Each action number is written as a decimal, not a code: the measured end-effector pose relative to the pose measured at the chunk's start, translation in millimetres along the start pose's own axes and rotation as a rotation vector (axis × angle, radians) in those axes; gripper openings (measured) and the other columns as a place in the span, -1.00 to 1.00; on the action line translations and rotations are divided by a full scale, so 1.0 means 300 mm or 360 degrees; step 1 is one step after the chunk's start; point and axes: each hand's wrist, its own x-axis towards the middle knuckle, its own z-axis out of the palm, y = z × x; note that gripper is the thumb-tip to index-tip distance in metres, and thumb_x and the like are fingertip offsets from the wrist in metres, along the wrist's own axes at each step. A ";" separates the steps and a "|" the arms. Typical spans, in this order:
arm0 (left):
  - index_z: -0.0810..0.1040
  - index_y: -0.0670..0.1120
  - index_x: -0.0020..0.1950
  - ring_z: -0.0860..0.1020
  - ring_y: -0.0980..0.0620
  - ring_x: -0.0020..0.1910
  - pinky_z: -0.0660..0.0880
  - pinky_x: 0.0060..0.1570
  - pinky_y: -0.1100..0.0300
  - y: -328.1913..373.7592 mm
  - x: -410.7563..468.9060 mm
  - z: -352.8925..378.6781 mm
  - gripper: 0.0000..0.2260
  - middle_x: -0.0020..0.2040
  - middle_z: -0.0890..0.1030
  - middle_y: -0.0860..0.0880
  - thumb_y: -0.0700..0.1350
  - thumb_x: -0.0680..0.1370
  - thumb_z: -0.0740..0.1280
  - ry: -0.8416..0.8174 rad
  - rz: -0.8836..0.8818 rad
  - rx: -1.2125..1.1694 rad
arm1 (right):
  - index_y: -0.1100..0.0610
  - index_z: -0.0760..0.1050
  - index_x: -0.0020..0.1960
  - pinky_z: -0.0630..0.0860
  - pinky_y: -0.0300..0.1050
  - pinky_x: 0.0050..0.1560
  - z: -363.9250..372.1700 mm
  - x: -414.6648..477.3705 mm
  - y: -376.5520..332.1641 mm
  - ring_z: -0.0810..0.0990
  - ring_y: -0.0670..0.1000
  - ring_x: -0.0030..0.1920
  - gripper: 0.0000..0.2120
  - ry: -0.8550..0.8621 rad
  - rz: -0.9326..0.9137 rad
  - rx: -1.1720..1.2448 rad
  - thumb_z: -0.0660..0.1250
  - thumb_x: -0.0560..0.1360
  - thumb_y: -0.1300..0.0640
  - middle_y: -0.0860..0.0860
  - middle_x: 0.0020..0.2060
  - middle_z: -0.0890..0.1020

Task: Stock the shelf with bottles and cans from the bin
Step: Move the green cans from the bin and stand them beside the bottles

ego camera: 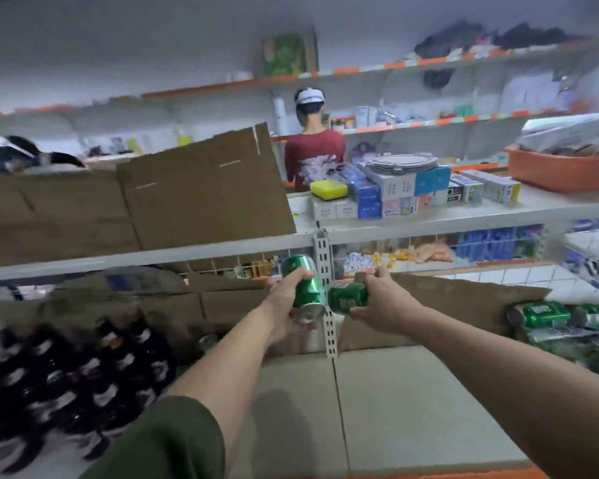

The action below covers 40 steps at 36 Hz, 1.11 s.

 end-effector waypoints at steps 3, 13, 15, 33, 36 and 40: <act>0.52 -0.14 0.24 0.61 -0.04 -0.34 0.52 -0.40 0.18 0.031 -0.094 -0.145 -0.65 -0.17 0.64 -0.13 0.00 0.54 0.40 -0.0008 -0.0009 0.0043 | 0.13 0.41 0.13 0.50 -0.05 0.09 0.018 -0.012 -0.136 0.49 0.08 -0.06 -0.55 0.0016 -0.0072 -0.0003 0.45 0.43 -0.13 0.04 0.17 0.26; 0.39 -0.02 0.31 0.60 -0.09 -0.20 0.55 -0.20 0.07 0.044 -0.289 -0.482 -0.60 -0.03 0.62 -0.16 -0.08 0.52 0.43 0.0187 0.0044 0.0308 | 0.05 0.43 0.00 0.50 -0.09 0.05 0.106 -0.060 -0.438 0.50 0.10 -0.01 -0.72 -0.0124 -0.0283 0.0027 0.44 0.46 -0.06 0.11 0.22 0.32; 0.45 0.01 0.28 0.61 -0.13 -0.14 0.52 -0.08 0.00 0.041 -0.287 -0.512 -0.52 0.00 0.65 -0.17 -0.01 0.40 0.47 0.0276 0.0073 0.0382 | -0.03 0.37 -0.15 0.48 -0.08 0.00 0.116 -0.064 -0.470 0.52 0.11 0.03 -0.76 -0.0152 -0.0310 0.0029 0.44 0.47 -0.05 0.13 0.26 0.33; 0.52 -0.01 0.31 0.58 -0.02 0.08 0.60 0.08 0.03 0.048 -0.189 -0.596 -0.44 0.18 0.57 -0.02 0.04 0.35 0.56 0.0291 0.0104 0.1937 | 0.07 0.47 0.25 0.54 -0.08 0.08 0.224 0.122 -0.457 0.52 0.07 0.10 -0.58 -0.0359 -0.0441 -0.0063 0.45 0.47 -0.06 0.15 0.37 0.29; 0.45 -0.01 0.28 0.55 -0.03 0.07 0.59 0.10 -0.01 0.011 -0.155 -0.594 -0.42 0.15 0.53 -0.01 0.09 0.34 0.57 0.0233 -0.0072 0.2155 | 0.05 0.47 0.27 0.60 -0.02 0.10 0.260 0.167 -0.433 0.54 -0.01 0.01 -0.49 -0.0400 -0.0438 -0.0064 0.47 0.42 -0.15 0.10 0.34 0.31; 0.35 -0.05 0.28 0.52 -0.04 0.12 0.51 0.02 0.11 -0.042 -0.106 -0.618 -0.39 0.19 0.50 -0.05 0.05 0.37 0.58 0.0218 -0.0176 0.2127 | 0.09 0.52 0.22 0.56 -0.12 0.09 0.329 0.210 -0.404 0.48 -0.04 0.04 -0.53 -0.0547 -0.0526 -0.0139 0.41 0.47 -0.21 0.04 0.20 0.40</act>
